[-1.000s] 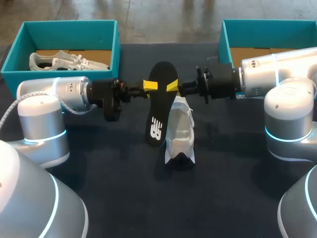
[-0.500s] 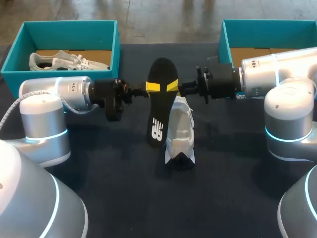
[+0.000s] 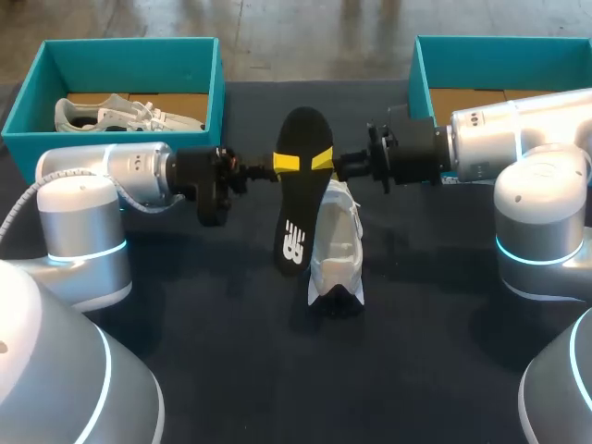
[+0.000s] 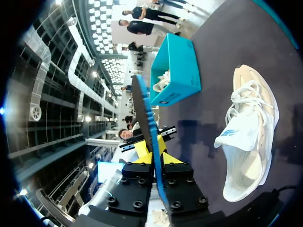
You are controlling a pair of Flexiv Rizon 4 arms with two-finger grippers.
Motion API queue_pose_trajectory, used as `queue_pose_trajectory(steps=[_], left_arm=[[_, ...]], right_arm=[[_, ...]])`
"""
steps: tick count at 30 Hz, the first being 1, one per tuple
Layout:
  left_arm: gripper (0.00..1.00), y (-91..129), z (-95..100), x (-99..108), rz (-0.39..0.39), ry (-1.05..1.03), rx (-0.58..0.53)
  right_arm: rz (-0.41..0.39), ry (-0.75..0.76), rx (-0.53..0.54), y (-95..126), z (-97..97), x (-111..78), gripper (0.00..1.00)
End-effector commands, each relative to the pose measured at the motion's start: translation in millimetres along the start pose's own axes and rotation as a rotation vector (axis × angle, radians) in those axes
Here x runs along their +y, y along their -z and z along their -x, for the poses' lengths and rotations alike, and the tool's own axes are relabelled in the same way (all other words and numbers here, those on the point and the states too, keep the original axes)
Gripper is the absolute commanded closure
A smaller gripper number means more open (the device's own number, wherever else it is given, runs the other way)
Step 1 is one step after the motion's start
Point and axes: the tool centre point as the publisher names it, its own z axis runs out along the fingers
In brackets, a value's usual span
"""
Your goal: Take the shoe out of the shoebox, open the shoe tongue, remove and reinsert the insole, then place the shoe into the shoebox
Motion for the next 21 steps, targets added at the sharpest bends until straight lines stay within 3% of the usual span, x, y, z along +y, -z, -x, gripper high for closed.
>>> queue_pose_trajectory(steps=[1,11,21], left_arm=[[1.00,-2.0,0.5,-1.6,0.006,-0.003,0.000],[1.00,1.0,4.9,-3.9,0.011,0.010,0.009],[1.00,10.0,14.7,-13.9,0.024,0.057,0.021]], right_arm=[[0.004,0.002,-0.011,-1.5,-3.7,-1.9,0.00],[0.017,0.014,-0.051,15.1,-4.3,-5.5,0.00],[0.057,0.033,-0.166,53.1,4.0,-7.6,0.00]])
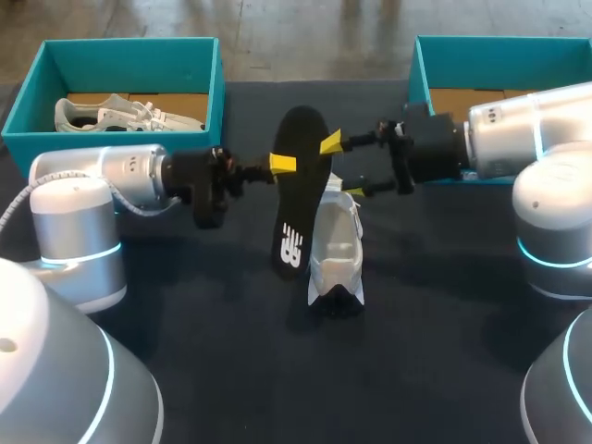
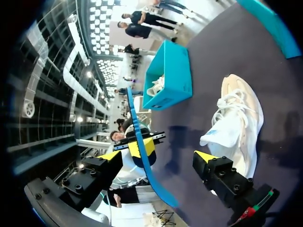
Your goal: Take the shoe out of the shoebox, open the shoe tongue, remove and reinsert the insole, then place the shoe into the shoebox
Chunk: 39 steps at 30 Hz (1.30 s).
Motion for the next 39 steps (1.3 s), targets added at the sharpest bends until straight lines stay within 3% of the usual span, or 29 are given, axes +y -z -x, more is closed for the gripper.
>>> queue_pose_trajectory(steps=[1,11,22,28,39], left_arm=[[1.00,5.6,8.8,-10.5,0.012,0.004,0.019],[1.00,14.2,16.4,-28.7,0.019,0.030,0.071],[1.00,23.3,18.8,-64.3,0.034,0.047,0.150],[1.00,29.7,21.9,-89.6,0.030,0.131,0.211],[1.00,40.3,20.6,-132.8,0.022,0.204,0.259]], right_arm=[[0.008,-0.008,-0.093,30.3,-0.8,-6.8,0.00],[0.036,-0.024,-0.269,85.7,15.2,-23.9,0.00],[0.055,-0.120,-0.454,137.9,50.3,-43.4,0.00],[0.053,-0.137,-0.516,162.3,59.7,-51.9,0.00],[0.021,-0.074,-0.509,198.5,66.2,-72.9,0.00]])
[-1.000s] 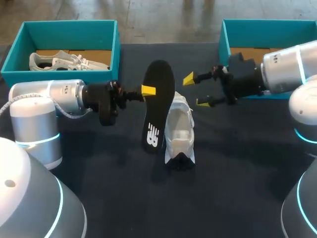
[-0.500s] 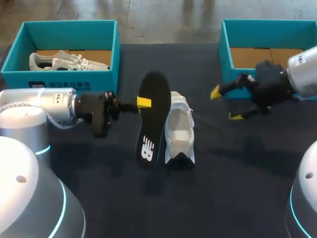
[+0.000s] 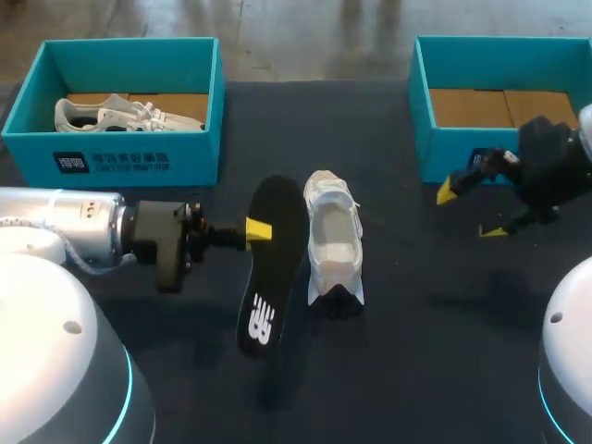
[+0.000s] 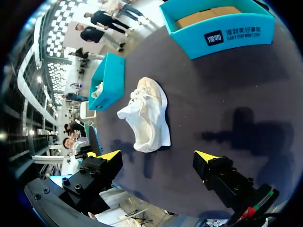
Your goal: Take the shoe out of the shoebox, open the shoe tongue, remove and reinsert the insole, then place the shoe into the shoebox
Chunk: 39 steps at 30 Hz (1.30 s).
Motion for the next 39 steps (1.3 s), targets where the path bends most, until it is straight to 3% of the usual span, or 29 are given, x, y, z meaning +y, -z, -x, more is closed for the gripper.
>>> queue_pose_trajectory(steps=[1,11,18,39], left_arm=[[1.00,6.5,1.5,-25.1,0.013,0.015,0.022],[1.00,-0.2,-7.6,-42.9,-0.026,0.070,0.063],[1.00,-0.3,-2.2,-40.0,-0.067,0.094,0.098],[1.00,-0.3,-2.2,-40.0,-0.067,0.094,0.098]], right_arm=[[-0.003,0.026,0.036,34.9,8.8,-13.8,0.00],[-0.043,0.054,0.048,41.5,20.1,-26.7,0.00],[-0.043,0.054,0.048,41.5,20.1,-26.7,0.00],[-0.043,0.054,0.048,41.5,20.1,-26.7,0.00]])
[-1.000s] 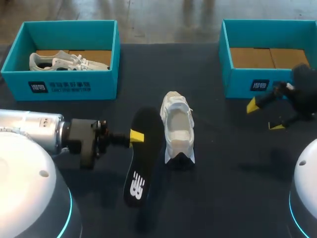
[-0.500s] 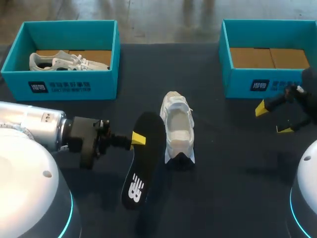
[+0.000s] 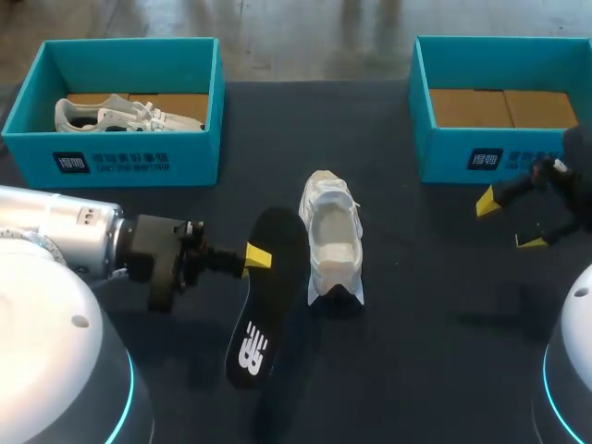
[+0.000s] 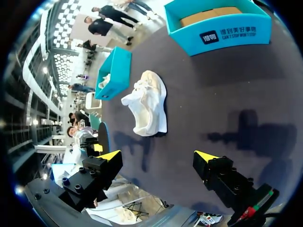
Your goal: Take the shoe out of the shoebox, open the shoe tongue, remove and reinsert the insole, then place the shoe into the shoebox
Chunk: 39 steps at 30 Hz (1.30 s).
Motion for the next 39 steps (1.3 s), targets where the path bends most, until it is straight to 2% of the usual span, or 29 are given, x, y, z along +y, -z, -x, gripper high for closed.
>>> queue_pose_trajectory(steps=[1,5,15,22,32,39], left_arm=[[1.00,0.5,0.8,-1.1,0.002,-0.001,0.003],[1.00,0.5,0.8,-1.1,0.002,-0.001,0.003],[1.00,-8.6,8.1,-13.7,-0.082,0.220,-0.006],[1.00,-11.9,12.3,-15.0,-0.098,0.339,0.007],[1.00,-16.2,7.2,-24.9,-0.078,0.494,-0.020],[1.00,-25.7,-0.6,-30.8,-0.033,0.601,-0.090]], right_arm=[[0.003,-0.001,-0.003,-0.1,0.1,-1.8,0.00],[0.003,-0.001,-0.003,-0.1,0.1,-1.8,0.00],[0.003,-0.001,-0.003,-0.1,0.1,-1.8,0.00],[0.003,-0.001,-0.003,-0.1,0.1,-1.8,0.00],[0.003,-0.001,-0.003,-0.1,0.1,-1.8,0.00],[0.003,-0.001,-0.003,-0.1,0.1,-1.8,0.00]])
